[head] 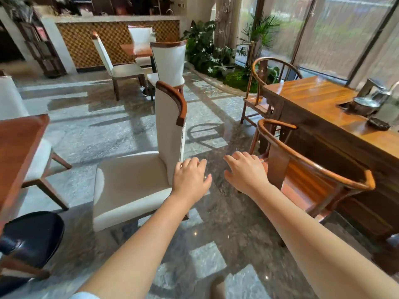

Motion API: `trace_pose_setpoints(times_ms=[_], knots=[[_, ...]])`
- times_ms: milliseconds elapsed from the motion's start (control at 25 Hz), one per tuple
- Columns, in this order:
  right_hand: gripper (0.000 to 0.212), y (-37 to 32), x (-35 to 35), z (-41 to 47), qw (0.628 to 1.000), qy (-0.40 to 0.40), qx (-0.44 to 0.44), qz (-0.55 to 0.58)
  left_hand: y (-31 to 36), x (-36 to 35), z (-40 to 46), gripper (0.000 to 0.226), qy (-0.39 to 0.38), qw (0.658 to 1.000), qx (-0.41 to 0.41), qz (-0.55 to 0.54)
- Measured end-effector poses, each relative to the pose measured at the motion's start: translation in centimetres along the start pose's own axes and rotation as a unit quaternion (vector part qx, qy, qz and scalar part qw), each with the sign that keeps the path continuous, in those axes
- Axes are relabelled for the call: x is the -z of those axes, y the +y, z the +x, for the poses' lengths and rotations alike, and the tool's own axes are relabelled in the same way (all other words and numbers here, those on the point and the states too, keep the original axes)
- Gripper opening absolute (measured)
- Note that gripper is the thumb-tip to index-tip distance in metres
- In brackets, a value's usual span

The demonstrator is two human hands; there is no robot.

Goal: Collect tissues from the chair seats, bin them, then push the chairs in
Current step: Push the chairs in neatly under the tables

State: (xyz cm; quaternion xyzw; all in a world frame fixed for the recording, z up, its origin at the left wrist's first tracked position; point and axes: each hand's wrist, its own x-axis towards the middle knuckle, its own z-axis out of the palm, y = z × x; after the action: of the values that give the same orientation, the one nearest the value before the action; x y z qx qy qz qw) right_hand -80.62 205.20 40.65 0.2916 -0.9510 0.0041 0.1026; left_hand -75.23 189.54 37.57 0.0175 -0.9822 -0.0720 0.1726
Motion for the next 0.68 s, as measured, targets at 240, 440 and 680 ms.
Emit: trace_pose_setpoints(times_ms=[240, 440, 680], knots=[[0.033, 9.9, -1.1, 11.5, 0.999, 0.002, 0.041, 0.013, 2.5, -4.2, 13.8, 0.043, 0.000, 0.999, 0.040, 0.012], [0.038, 15.5, -3.3, 19.9, 0.997, -0.003, 0.069, 0.038, 3.2, -6.7, 21.8, 0.045, -0.013, 0.995, 0.088, 0.033], [0.041, 18.8, -6.1, 31.2, 0.978, -0.008, 0.199, 0.069, 2.2, -9.2, 29.8, 0.041, -0.018, 0.976, 0.210, 0.061]])
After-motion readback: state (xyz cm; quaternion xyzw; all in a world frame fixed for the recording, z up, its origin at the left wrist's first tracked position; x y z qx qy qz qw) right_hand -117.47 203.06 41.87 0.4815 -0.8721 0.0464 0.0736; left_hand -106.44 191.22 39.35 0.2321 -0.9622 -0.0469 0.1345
